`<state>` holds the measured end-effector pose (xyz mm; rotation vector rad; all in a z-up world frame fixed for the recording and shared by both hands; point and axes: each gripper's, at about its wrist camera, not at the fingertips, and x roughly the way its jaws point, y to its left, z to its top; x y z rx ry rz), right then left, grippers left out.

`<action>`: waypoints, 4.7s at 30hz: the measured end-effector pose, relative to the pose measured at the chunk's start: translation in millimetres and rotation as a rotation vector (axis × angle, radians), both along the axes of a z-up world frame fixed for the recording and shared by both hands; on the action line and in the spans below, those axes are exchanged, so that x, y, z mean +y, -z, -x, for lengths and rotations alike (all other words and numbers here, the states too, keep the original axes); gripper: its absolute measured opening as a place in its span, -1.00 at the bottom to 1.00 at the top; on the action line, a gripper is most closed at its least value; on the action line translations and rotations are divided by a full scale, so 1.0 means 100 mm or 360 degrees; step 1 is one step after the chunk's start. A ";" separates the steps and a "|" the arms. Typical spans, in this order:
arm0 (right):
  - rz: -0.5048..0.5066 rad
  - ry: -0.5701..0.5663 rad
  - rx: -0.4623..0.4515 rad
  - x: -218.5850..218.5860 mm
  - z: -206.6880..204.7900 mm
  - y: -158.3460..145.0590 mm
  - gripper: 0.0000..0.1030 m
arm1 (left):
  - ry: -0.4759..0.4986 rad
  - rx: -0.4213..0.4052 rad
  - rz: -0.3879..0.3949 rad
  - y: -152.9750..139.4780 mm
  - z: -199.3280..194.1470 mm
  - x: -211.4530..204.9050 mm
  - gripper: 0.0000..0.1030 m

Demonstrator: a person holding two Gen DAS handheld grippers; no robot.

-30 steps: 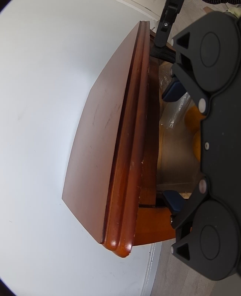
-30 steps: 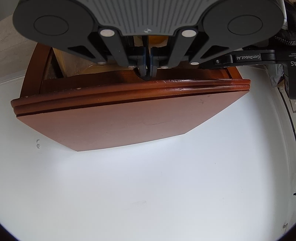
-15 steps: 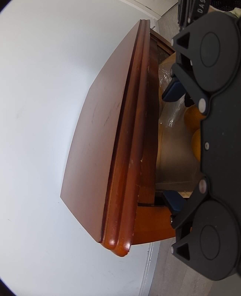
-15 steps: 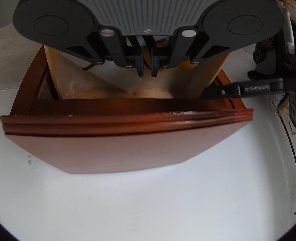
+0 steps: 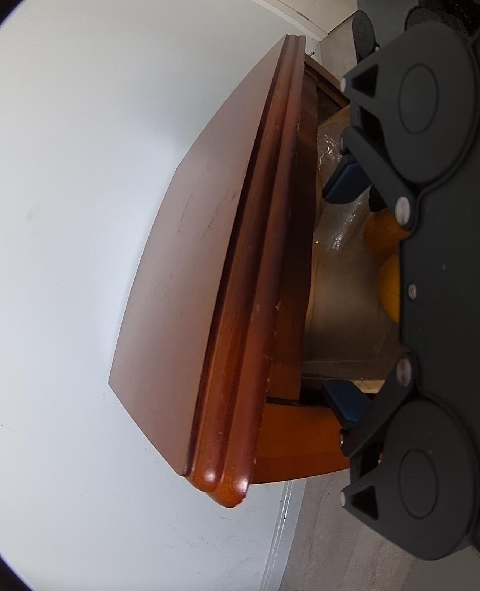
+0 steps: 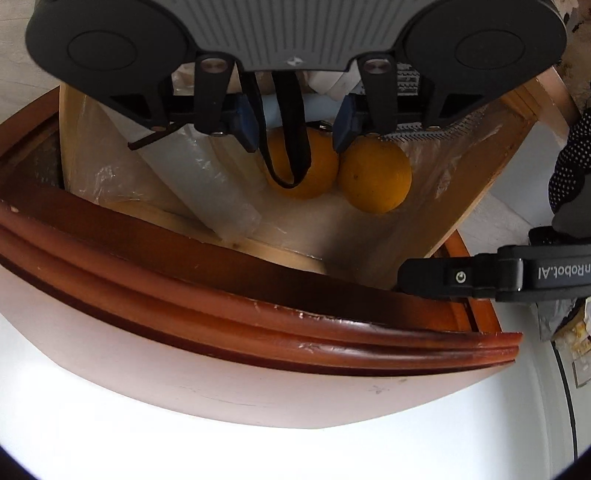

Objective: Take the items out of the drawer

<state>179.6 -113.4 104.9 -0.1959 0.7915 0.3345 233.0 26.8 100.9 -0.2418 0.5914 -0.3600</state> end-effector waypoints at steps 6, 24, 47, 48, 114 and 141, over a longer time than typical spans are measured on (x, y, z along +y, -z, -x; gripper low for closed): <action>0.0145 -0.0014 0.0042 0.13 -0.11 0.04 -0.10 | 0.0019 0.0042 0.0001 -0.01 0.02 0.13 1.00; 0.0288 -0.0042 0.0080 0.26 -0.27 0.05 -0.27 | 0.0081 0.0073 0.0026 -0.16 0.00 0.52 1.00; -0.0071 0.0061 -0.0200 -0.13 0.08 -0.28 -0.83 | 0.0040 -0.0049 -0.0099 -0.33 0.21 0.81 1.00; -0.0089 0.0065 -0.0215 -0.15 0.12 -0.29 -0.83 | 0.0032 -0.0054 -0.0105 -0.34 0.22 0.83 1.00; -0.0632 0.0359 -0.0776 -0.72 -0.79 -1.11 -0.87 | -0.0006 -0.0088 -0.0135 -0.19 0.24 0.37 0.99; -0.0626 0.0387 -0.0716 -0.71 -0.90 -1.11 -0.49 | 0.0005 -0.0090 -0.0126 -0.11 0.20 0.24 0.99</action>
